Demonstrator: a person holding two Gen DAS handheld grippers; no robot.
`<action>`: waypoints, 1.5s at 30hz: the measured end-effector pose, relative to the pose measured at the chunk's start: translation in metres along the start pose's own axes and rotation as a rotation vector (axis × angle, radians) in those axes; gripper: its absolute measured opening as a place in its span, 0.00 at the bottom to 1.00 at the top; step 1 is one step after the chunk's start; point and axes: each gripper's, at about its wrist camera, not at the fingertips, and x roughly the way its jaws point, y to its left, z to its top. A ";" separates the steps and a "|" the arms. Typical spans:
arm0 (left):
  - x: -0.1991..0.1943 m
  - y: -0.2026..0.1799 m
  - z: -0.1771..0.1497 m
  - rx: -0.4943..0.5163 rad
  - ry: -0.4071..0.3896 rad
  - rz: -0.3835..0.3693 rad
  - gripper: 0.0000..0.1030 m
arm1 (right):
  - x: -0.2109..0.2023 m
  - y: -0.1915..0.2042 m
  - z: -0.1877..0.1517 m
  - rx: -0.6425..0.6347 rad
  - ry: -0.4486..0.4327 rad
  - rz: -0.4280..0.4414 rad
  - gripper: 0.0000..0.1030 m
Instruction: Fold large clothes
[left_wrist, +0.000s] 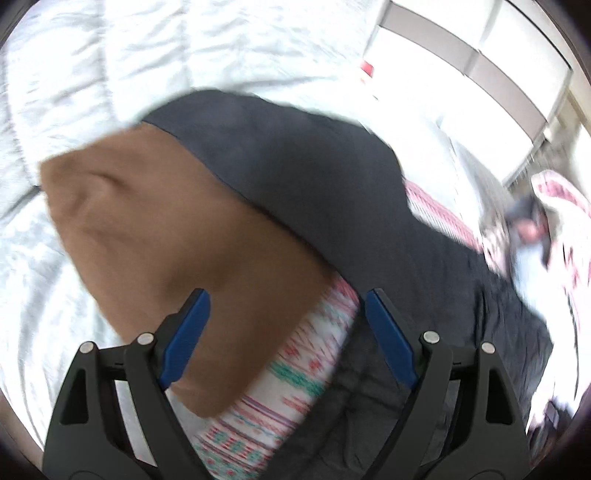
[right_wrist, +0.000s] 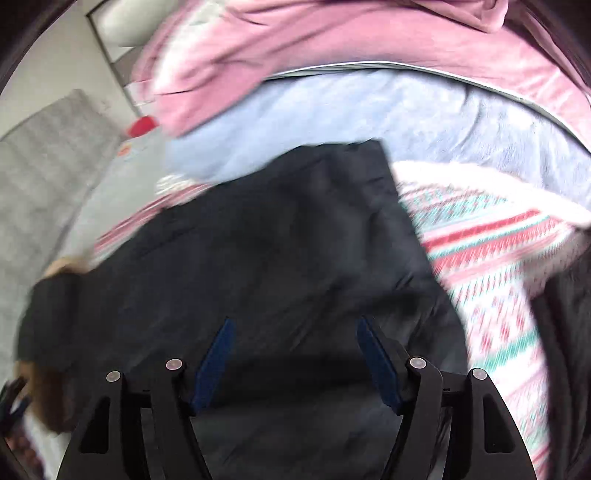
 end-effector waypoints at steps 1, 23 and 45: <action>-0.002 0.008 0.009 -0.024 -0.017 0.000 0.84 | -0.004 0.005 -0.007 0.011 0.012 0.044 0.69; 0.069 0.033 0.110 -0.187 -0.094 0.146 0.03 | 0.034 -0.112 0.031 0.045 0.026 0.231 0.73; -0.042 -0.301 -0.061 0.504 -0.252 -0.305 0.03 | 0.033 -0.248 0.073 0.369 -0.030 0.260 0.73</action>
